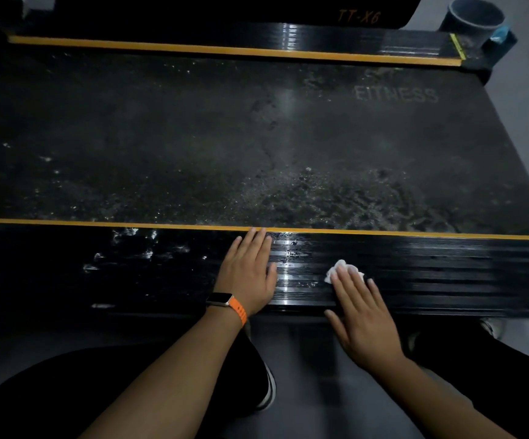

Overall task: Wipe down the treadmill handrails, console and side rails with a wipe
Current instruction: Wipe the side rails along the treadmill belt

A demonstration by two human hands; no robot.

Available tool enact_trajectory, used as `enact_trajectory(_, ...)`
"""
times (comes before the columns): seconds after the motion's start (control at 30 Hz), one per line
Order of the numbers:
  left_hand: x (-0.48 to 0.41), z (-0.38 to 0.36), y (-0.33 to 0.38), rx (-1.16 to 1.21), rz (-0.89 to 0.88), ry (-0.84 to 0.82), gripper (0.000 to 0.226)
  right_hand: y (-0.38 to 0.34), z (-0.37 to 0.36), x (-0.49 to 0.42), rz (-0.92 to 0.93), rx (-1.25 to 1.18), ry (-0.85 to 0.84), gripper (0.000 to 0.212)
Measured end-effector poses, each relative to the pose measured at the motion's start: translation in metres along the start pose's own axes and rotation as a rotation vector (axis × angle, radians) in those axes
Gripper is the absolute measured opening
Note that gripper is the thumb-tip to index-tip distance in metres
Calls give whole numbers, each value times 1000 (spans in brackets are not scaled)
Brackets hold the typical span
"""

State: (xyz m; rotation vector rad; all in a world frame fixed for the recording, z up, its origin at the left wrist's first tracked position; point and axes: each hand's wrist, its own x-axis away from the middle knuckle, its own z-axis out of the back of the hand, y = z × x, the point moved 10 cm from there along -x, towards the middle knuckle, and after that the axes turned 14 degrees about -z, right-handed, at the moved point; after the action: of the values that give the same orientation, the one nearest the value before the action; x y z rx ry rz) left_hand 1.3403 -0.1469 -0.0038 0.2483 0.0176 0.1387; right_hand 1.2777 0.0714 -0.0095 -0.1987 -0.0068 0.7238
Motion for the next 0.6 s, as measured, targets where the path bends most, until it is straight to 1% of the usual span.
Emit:
enact_trajectory(0.1,0,0,0,-4,-2,11,67,-24,-4,2,-23,-44,20,74)
enact_trajectory(0.2,0,1,0,-7,-2,25,66,-46,-12,1,48,-50,-4,75)
enact_trajectory(0.3,0,2,1,3,-4,25,66,-30,-4,6,121,-23,6,68)
enact_trajectory(0.43,0,0,1,-3,-1,-3,68,-8,2,16,58,-24,34,68)
enact_trajectory(0.5,0,1,1,-3,-1,5,68,-27,-4,17,56,-45,34,72)
enact_trajectory(0.6,0,3,1,-1,0,30,67,-63,-15,17,136,-47,-1,76)
